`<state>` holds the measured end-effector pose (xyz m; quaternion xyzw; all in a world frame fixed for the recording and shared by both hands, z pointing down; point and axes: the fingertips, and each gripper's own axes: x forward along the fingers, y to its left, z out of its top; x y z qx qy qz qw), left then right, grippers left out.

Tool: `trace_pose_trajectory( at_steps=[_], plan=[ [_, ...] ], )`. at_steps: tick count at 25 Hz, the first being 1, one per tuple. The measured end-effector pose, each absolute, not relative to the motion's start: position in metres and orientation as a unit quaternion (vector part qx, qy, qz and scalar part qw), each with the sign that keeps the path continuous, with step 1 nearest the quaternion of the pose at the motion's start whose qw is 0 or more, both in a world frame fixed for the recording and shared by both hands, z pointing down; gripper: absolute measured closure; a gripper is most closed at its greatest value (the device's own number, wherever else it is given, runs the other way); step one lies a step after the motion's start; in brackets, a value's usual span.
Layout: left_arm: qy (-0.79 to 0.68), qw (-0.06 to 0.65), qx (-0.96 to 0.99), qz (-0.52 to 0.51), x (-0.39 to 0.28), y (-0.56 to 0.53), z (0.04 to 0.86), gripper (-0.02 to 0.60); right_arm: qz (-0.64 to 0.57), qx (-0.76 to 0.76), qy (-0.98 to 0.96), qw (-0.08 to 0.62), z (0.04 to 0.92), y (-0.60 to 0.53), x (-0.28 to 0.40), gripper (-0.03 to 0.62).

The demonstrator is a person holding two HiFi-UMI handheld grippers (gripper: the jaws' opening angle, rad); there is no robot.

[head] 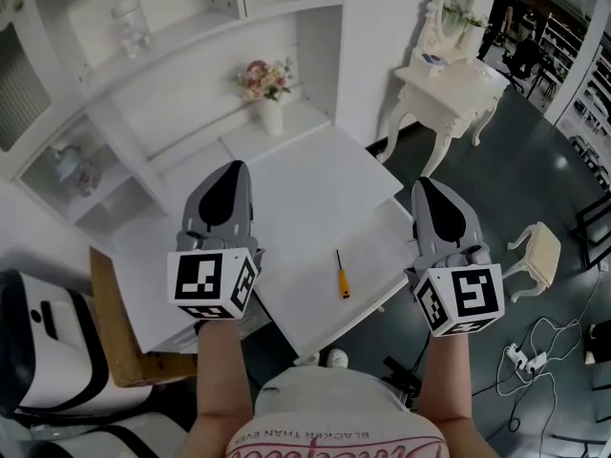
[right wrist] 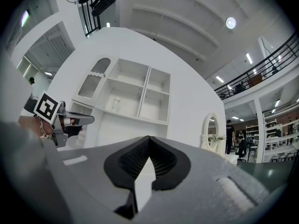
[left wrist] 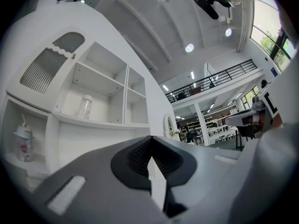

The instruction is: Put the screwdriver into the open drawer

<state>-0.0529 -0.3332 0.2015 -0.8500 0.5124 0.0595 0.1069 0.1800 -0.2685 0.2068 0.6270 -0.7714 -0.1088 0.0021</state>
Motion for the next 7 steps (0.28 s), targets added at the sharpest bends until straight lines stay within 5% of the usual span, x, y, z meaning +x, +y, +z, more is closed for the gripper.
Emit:
trace_pose_trajectory(
  at_steps=[7],
  plan=[
    [0.509,0.107,-0.852,0.066,-0.0493,-0.3282,0.1984,0.561,-0.105,0.628,-0.771,-0.004,0.2085,-0.2638,0.1841,0.592]
  ],
)
